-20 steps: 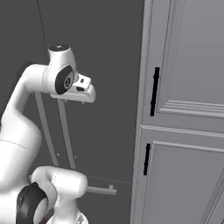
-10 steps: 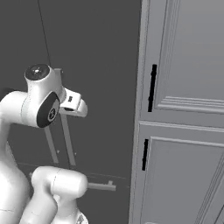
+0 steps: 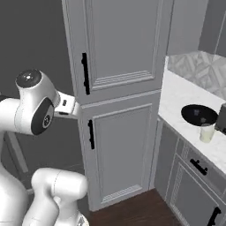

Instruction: Grab a lemon wedge from the fridge and one ice cube from the ice bowl, and put them in the glass of lemonade.

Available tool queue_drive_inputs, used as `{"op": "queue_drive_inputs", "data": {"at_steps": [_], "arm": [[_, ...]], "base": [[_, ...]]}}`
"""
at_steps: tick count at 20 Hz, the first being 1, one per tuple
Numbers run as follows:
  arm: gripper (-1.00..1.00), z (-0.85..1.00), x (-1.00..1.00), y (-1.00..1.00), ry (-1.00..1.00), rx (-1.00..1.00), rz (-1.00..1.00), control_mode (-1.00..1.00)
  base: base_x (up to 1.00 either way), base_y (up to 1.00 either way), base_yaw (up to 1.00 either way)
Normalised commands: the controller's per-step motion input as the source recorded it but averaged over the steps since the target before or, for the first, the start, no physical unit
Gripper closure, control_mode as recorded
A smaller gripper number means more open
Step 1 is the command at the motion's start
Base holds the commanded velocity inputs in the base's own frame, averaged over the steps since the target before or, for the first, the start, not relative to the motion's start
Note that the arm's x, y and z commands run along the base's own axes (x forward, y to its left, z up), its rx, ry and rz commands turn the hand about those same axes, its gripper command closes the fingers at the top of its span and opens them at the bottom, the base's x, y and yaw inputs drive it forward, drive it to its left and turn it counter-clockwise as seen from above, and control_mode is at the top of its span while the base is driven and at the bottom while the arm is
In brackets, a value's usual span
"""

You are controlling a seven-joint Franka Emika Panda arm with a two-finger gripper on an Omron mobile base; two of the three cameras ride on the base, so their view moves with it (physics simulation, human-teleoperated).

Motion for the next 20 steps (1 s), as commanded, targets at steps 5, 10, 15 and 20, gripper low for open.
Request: {"op": "queue_drive_inputs", "data": {"at_steps": [5,10,15,20], "arm": [[-1.00,0.00,0.00,0.00,0.00,0.00,0.00,1.00],[-1.00,0.00,0.00,0.00,0.00,0.00,0.00,1.00],[-1.00,0.00,0.00,0.00,0.00,0.00,0.00,1.00],[-1.00,0.00,0.00,0.00,0.00,0.00,0.00,1.00]], "base": [[0.13,-0.65,-0.65],[0.75,-0.88,-0.36],[0.85,-0.42,-0.42],[1.00,-0.01,-0.33]]}}
